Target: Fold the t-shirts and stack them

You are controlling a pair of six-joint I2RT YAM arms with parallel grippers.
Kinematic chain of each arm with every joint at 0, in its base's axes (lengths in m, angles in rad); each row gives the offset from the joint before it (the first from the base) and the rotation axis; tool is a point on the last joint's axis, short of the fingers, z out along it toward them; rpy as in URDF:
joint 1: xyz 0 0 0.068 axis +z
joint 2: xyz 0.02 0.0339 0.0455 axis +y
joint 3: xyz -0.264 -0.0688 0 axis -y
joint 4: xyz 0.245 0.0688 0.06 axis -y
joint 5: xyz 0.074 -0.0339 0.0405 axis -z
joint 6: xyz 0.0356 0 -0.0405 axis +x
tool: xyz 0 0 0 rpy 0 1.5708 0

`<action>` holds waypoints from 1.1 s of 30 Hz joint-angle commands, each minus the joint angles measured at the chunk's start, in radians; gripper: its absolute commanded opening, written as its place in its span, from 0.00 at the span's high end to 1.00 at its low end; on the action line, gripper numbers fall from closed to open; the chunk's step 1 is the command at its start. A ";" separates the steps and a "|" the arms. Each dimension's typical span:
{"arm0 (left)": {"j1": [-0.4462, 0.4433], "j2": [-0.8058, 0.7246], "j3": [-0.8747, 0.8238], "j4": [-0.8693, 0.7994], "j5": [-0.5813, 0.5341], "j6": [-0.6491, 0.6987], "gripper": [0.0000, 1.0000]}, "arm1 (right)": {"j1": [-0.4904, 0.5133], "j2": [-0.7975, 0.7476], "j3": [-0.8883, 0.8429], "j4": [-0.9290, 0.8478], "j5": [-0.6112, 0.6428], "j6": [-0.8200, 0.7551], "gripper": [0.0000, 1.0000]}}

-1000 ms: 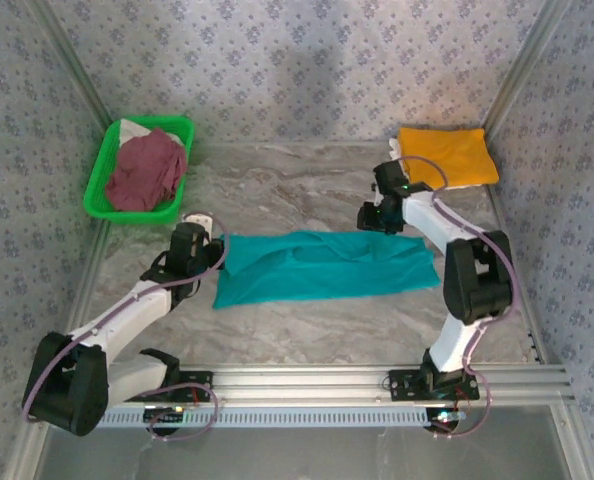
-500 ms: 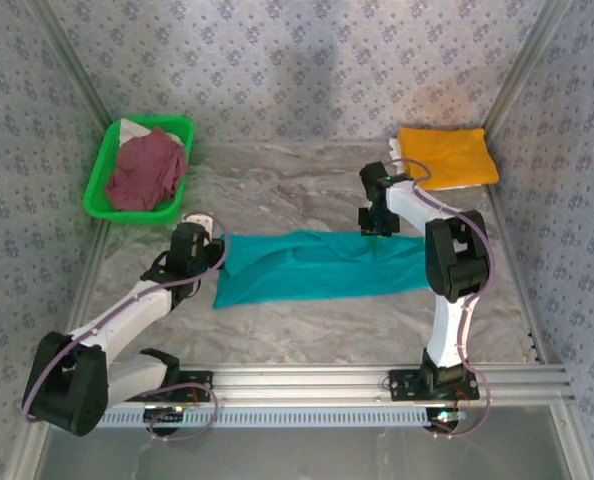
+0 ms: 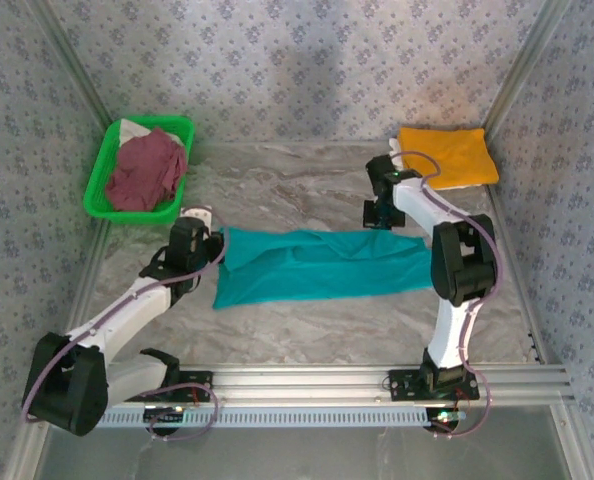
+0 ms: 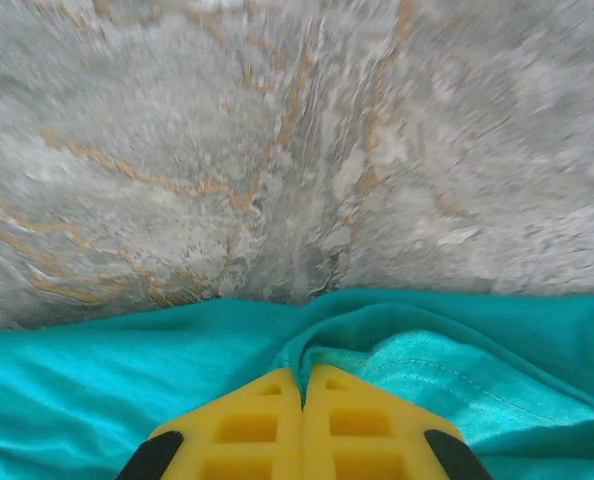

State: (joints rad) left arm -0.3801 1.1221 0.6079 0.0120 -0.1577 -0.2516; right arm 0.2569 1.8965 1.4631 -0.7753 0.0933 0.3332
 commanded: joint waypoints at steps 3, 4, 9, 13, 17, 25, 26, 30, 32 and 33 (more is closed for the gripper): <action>-0.003 0.030 0.069 0.030 -0.033 0.027 1.00 | -0.035 -0.077 -0.004 0.050 -0.014 0.035 1.00; -0.001 0.040 0.078 0.035 -0.036 0.033 1.00 | -0.040 -0.080 -0.008 0.065 -0.021 0.040 1.00; 0.015 0.122 0.181 0.074 -0.038 0.099 1.00 | -0.080 -0.100 -0.022 0.169 -0.073 0.072 1.00; 0.033 0.233 0.306 0.083 -0.029 0.171 1.00 | -0.115 -0.094 -0.015 0.274 -0.084 0.092 1.00; 0.051 0.360 0.446 0.083 -0.024 0.244 1.00 | -0.145 -0.071 0.006 0.343 -0.093 0.113 1.00; 0.065 0.633 0.715 0.068 -0.025 0.376 1.00 | -0.198 0.024 0.054 0.441 -0.105 0.120 1.00; 0.066 0.660 0.744 0.065 -0.027 0.386 1.00 | -0.206 0.034 0.053 0.453 -0.111 0.129 1.00; 0.066 0.716 0.792 0.076 -0.036 0.425 1.00 | -0.226 0.062 0.063 0.464 -0.112 0.149 1.00; 0.067 0.730 0.797 0.080 -0.052 0.446 1.00 | -0.241 0.074 0.070 0.474 -0.131 0.154 1.00; 0.070 0.735 0.800 0.076 -0.054 0.454 1.00 | -0.245 0.081 0.076 0.474 -0.140 0.153 1.00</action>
State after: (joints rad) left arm -0.3206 1.8473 1.3640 0.0715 -0.1814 0.1440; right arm 0.0303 1.9591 1.4952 -0.3275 -0.0235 0.4610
